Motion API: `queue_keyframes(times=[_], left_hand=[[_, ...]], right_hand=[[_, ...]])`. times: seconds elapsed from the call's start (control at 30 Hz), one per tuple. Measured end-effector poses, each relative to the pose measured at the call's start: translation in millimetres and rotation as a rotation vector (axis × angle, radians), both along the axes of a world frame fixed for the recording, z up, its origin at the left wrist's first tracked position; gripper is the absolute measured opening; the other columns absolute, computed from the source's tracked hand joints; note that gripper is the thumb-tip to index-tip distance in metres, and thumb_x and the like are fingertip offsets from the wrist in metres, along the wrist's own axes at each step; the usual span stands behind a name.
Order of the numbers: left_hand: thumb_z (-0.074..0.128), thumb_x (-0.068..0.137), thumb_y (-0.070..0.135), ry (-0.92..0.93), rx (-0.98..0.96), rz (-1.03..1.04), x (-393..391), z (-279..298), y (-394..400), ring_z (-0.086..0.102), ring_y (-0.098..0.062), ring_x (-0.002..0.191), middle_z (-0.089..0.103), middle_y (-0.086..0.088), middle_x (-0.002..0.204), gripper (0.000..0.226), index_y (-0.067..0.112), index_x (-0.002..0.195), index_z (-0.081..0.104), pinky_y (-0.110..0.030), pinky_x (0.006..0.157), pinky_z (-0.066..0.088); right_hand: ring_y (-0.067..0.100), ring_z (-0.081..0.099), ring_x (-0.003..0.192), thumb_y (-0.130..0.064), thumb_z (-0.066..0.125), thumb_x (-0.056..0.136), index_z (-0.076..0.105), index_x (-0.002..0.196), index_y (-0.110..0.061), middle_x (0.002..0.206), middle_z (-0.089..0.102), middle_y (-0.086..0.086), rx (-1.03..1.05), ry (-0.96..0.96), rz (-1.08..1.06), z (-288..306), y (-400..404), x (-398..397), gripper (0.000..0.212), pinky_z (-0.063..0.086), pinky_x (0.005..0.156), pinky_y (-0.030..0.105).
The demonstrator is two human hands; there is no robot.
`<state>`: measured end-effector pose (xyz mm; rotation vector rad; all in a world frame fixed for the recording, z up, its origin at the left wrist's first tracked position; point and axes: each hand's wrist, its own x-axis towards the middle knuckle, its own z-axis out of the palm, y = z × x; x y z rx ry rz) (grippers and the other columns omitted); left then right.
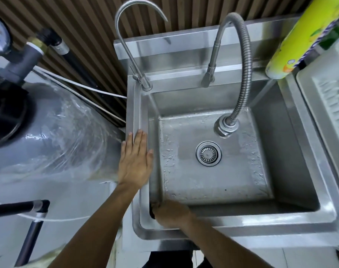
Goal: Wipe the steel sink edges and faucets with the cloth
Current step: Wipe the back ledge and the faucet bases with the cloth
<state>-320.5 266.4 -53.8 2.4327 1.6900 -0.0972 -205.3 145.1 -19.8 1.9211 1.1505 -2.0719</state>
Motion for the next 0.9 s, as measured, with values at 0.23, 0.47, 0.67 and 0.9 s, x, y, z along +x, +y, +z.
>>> queue_keyframes(times=[0.23, 0.47, 0.67, 0.9], left_hand=[[0.010, 0.104, 0.041, -0.025, 0.018, 0.089, 3, -2, -28, -0.014, -0.018, 0.157, 0.002, 0.001, 0.173, 0.065, 0.017, 0.165, 0.008, -0.041, 0.128, -0.005], [0.013, 0.104, 0.040, -0.012, 0.007, 0.102, 4, -1, -26, -0.012, -0.020, 0.158, 0.001, 0.002, 0.172, 0.064, 0.018, 0.164, 0.007, -0.043, 0.129, 0.000], [0.011, 0.103, 0.041, 0.020, 0.024, 0.103, 5, -4, -27, -0.010, -0.023, 0.158, 0.003, 0.000, 0.172, 0.067, 0.016, 0.164, 0.009, -0.047, 0.129, 0.004], [0.037, 0.101, 0.037, -0.063, -0.140, 0.269, 109, 0, -40, -0.007, -0.038, 0.158, 0.000, -0.018, 0.171, 0.079, 0.003, 0.163, 0.003, -0.047, 0.127, -0.003]], right_hand=[[0.028, 0.059, 0.109, -0.027, 0.046, 0.097, 0.066, 0.118, -0.010, 0.134, 0.063, 0.015, -0.135, -0.343, 0.493, -21, -33, 136, 0.033, 0.045, 0.095, 0.037], [0.032, 0.050, 0.136, -0.042, 0.042, 0.099, 0.055, 0.142, -0.010, 0.153, 0.049, 0.015, 0.015, -0.082, 0.468, -28, -3, 49, 0.055, 0.041, 0.105, 0.038], [0.022, 0.057, 0.124, -0.065, 0.041, 0.087, 0.070, 0.119, -0.033, 0.143, 0.061, 0.001, 0.042, -0.007, 0.416, -28, -33, 125, 0.054, 0.043, 0.107, 0.035], [0.027, 0.073, 0.084, -0.028, 0.051, 0.100, 0.073, 0.108, -0.005, 0.093, 0.072, 0.010, -0.083, -0.354, 0.262, -41, -48, 254, 0.032, 0.049, 0.061, 0.026]])
